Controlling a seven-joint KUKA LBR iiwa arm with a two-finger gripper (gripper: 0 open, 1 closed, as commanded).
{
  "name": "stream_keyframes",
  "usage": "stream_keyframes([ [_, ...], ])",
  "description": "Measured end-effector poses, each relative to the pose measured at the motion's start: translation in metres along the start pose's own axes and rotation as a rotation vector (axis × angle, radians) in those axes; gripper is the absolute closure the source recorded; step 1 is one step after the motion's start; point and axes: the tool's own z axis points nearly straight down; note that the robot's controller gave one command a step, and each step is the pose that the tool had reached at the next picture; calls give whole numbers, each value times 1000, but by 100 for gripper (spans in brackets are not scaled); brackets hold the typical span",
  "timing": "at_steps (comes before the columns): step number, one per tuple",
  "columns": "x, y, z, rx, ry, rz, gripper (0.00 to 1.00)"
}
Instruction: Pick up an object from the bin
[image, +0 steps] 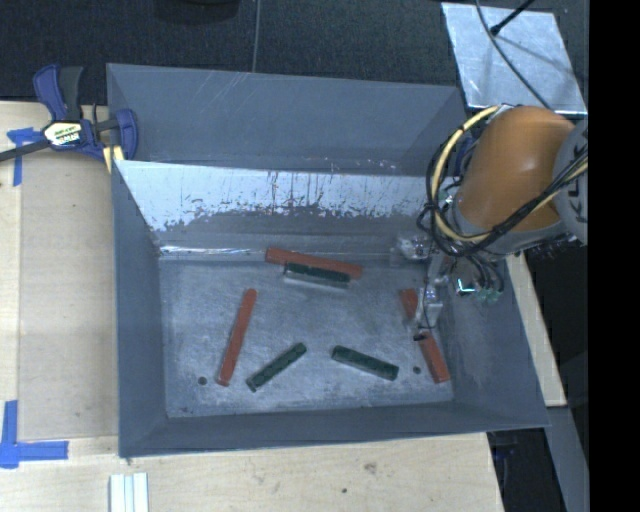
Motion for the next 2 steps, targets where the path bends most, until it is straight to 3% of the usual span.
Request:
stream_keyframes([
  [1,64,52,82,0,-6,-131,0],
  [2,76,64,51,1,-11,-175,0],
])
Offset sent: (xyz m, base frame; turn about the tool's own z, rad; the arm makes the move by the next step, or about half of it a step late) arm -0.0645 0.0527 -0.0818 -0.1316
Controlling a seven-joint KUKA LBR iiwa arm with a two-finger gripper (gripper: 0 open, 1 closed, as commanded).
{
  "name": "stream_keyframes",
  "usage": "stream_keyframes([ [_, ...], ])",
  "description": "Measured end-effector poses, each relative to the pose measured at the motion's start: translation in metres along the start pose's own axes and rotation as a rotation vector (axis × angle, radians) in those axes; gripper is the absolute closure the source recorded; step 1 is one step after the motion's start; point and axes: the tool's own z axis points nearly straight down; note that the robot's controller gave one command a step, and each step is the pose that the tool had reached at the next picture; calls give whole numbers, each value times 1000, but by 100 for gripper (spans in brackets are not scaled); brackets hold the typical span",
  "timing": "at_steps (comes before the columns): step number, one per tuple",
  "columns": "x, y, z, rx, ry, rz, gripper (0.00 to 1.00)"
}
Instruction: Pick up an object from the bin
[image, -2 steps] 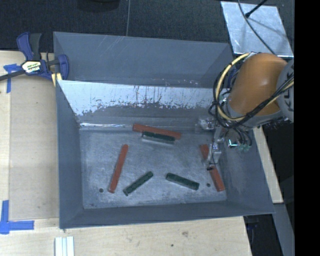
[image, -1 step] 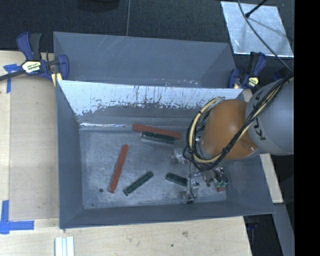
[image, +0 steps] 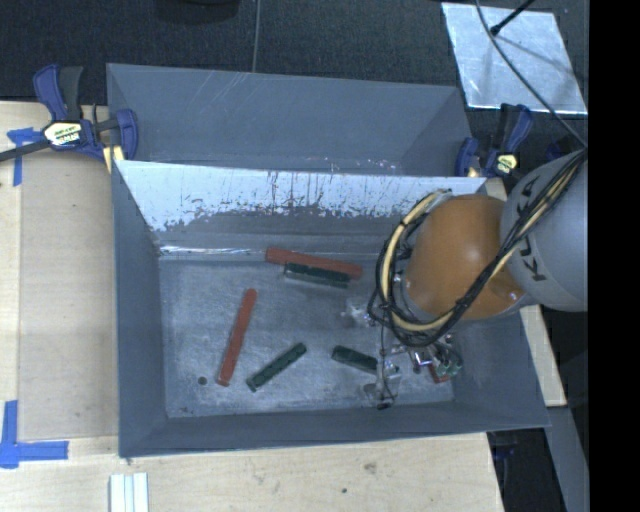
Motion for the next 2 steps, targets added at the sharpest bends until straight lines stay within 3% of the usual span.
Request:
stream_keyframes([
  [1,-7,-17,1,1,-2,86,0],
  [2,-6,-7,32,-1,7,229,0],
])
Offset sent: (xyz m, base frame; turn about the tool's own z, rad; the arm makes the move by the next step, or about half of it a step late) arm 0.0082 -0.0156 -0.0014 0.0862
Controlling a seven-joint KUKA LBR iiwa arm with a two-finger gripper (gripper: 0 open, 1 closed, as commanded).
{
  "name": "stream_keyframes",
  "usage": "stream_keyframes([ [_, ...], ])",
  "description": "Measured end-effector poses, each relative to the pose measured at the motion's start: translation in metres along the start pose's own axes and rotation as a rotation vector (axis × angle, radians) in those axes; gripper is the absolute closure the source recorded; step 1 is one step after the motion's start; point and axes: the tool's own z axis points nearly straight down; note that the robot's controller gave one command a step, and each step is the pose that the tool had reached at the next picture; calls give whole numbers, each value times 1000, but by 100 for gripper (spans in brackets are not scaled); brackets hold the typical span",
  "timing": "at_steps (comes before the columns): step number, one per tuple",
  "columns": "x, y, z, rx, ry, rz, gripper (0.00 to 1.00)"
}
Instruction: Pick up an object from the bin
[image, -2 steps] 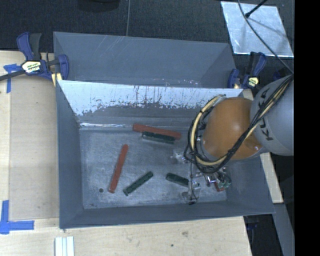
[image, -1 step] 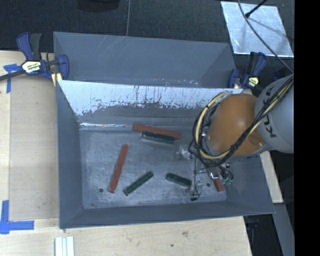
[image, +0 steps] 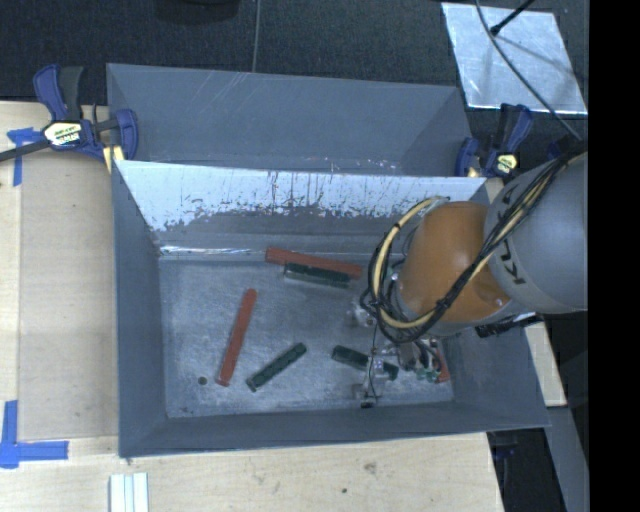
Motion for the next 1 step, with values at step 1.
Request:
stream_keyframes([
  [1,0,0,0,1,-1,-3,0],
])
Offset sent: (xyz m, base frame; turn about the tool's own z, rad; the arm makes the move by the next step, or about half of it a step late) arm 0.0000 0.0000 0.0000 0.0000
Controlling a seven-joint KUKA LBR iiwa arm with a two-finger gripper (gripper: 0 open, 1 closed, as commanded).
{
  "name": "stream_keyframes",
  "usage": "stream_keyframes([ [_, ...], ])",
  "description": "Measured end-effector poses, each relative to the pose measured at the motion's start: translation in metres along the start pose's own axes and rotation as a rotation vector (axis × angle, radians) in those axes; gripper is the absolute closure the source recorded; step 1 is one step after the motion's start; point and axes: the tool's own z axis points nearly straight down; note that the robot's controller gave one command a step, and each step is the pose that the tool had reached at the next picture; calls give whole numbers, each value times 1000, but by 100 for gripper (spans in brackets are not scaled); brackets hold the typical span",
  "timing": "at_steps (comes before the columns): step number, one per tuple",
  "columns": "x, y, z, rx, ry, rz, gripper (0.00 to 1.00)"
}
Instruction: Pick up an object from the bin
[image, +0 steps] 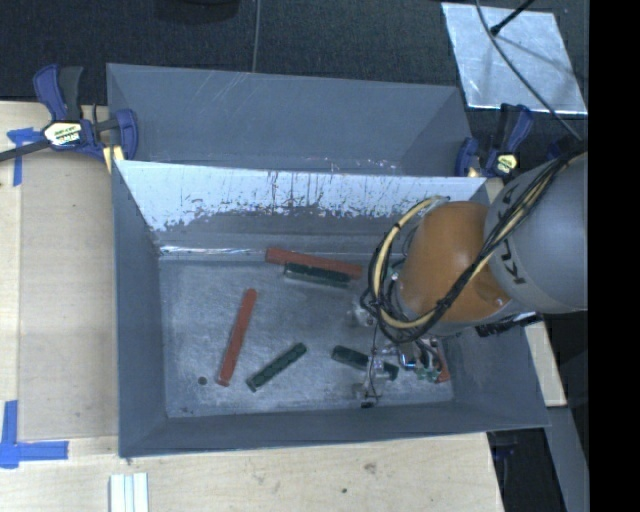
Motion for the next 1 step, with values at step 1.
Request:
stream_keyframes([
  [1,-1,0,0,0,-1,-1,100],
])
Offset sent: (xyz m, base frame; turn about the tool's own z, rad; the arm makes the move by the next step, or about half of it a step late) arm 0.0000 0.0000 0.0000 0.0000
